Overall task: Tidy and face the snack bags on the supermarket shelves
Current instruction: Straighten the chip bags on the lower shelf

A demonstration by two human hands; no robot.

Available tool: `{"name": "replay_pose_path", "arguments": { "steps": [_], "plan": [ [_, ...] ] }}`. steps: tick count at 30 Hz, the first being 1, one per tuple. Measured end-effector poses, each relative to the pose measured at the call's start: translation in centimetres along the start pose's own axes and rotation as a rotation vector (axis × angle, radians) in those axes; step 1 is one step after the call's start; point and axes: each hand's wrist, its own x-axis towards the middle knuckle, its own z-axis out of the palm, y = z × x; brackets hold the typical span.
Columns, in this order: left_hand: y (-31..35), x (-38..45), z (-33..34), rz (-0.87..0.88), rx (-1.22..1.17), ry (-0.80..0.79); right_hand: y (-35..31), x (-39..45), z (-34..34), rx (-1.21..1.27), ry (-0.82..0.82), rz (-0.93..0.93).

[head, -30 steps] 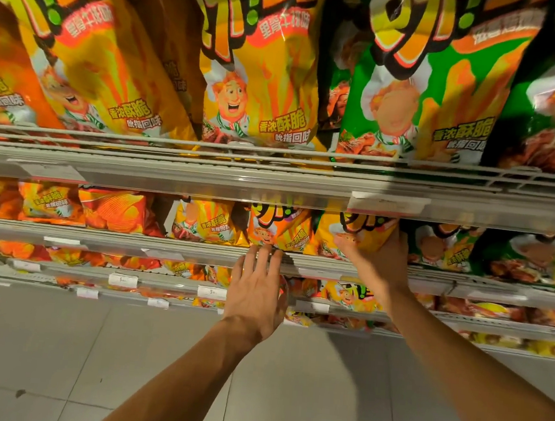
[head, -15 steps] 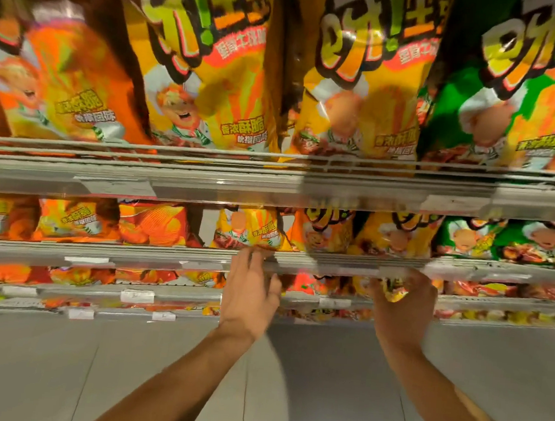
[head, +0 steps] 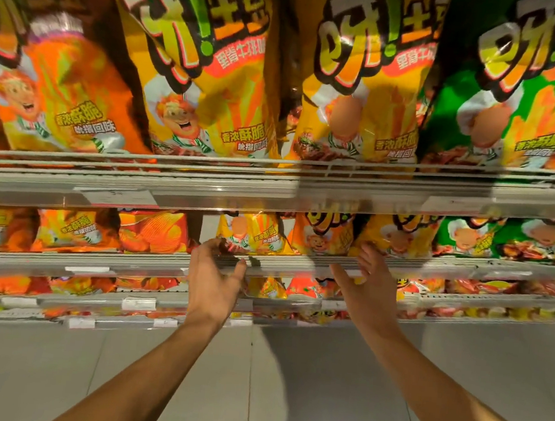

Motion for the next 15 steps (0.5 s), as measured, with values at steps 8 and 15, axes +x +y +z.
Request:
{"name": "replay_pose_path", "arguments": {
  "steps": [8, 15],
  "plan": [
    [1.6, 4.4, 1.8, 0.075, 0.016, -0.087, 0.0, 5.2, 2.4, -0.160, -0.142, -0.131],
    [0.3, 8.0, 3.3, 0.045, -0.012, -0.157, 2.3, 8.4, 3.8, -0.166, -0.188, -0.159]
  ]
}}
